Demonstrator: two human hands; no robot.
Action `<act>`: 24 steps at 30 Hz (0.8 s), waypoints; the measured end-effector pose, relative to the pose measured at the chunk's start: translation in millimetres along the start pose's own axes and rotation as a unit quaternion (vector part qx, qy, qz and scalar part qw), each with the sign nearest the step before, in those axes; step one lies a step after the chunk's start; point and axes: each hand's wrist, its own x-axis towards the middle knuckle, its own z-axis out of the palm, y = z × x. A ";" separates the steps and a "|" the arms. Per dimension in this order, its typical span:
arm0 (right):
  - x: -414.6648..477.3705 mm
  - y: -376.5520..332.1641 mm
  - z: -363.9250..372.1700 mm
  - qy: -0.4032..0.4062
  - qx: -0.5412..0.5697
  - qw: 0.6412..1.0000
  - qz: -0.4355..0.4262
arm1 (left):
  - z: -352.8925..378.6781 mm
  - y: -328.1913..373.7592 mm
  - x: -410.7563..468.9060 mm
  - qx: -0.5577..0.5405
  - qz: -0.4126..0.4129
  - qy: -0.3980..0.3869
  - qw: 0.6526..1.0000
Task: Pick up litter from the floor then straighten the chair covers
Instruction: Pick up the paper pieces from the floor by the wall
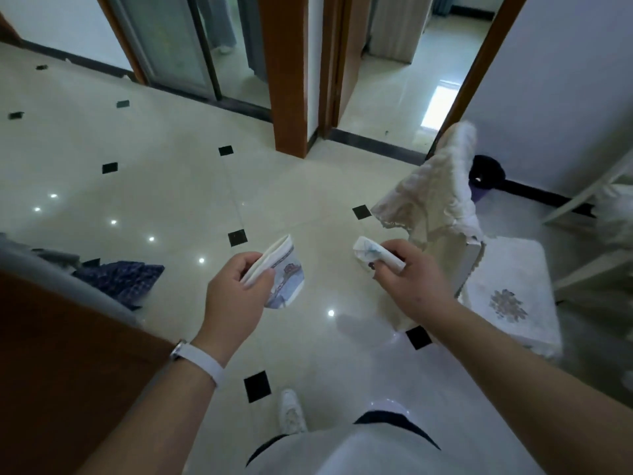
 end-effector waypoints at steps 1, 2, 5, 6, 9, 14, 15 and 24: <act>12.2 -4.6 2.9 0.009 0.003 1.000 0.007 | 0.7 1.0 18.9 0.004 0.003 -0.008 1.000; 21.9 -7.7 5.0 0.016 0.004 1.000 0.013 | 2.6 2.7 35.0 0.007 0.004 -0.017 1.000; 45.9 -8.2 6.0 0.027 0.009 0.999 0.026 | 16.1 7.8 76.1 -0.001 0.011 -0.049 0.999; 56.0 -6.5 5.2 0.027 0.013 0.999 0.035 | 21.9 10.4 89.7 -0.002 0.014 -0.062 0.998; 95.1 2.9 1.7 0.048 0.029 0.997 0.050 | 45.7 16.5 131.9 0.004 0.027 -0.084 0.996; 183.1 20.9 -1.5 0.054 0.037 0.996 0.065 | 90.5 25.4 212.0 0.022 0.037 -0.102 0.994; 204.4 24.5 -2.5 0.053 0.045 0.995 0.073 | 100.7 28.6 229.9 0.033 0.038 -0.103 0.993; 384.6 36.3 -56.0 0.068 0.098 0.990 0.075 | 188.9 110.1 377.0 0.064 0.057 -0.119 0.989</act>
